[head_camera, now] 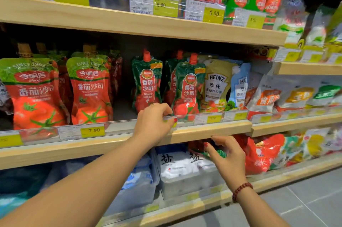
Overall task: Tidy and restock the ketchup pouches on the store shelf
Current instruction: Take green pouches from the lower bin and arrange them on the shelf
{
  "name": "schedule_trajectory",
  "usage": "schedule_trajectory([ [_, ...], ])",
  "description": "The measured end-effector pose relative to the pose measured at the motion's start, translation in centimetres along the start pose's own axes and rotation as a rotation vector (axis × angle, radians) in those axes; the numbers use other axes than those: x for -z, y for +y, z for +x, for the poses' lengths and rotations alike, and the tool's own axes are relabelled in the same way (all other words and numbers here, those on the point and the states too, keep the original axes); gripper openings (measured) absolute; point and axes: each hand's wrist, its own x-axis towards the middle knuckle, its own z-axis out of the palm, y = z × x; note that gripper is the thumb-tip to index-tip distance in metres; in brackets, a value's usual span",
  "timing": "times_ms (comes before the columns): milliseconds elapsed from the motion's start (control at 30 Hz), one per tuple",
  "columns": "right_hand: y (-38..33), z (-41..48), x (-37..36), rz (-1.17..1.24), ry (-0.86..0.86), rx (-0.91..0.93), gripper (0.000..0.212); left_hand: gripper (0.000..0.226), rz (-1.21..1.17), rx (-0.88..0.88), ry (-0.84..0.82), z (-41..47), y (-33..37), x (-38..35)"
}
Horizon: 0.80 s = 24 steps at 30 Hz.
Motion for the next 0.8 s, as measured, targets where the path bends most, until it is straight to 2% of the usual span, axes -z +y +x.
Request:
schedule_trajectory([
  [67, 1.9, -0.9, 0.9, -0.089, -0.013, -0.073, 0.026, 0.019, 0.078, -0.015, 0.022, -0.2, 0.1, -0.6],
  [167, 4.3, -1.7, 1.7, -0.261, -0.034, -0.141, 0.024, 0.012, 0.06, 0.016, 0.094, -0.3, 0.0, -1.1],
  [300, 6.6, -1.7, 2.1, -0.499, -0.108, -0.223, 0.04, 0.003, 0.067, 0.04, 0.179, -0.2, -0.1, -1.8],
  [567, 9.1, -1.0, 0.5, -0.622, -0.197, -0.346, 0.061, 0.015, 0.141, -0.055, 0.27, -0.5, -0.7, -3.1],
  [733, 9.2, -0.9, -0.8, -0.691, -0.054, -0.417, 0.051, 0.017, 0.123, -0.076, 0.282, -0.6, -0.9, -3.4],
  [800, 9.5, -0.9, -1.0, -0.759, -0.085, -0.423, 0.052, 0.016, 0.144, -0.086, 0.286, -0.6, -1.0, -3.4],
])
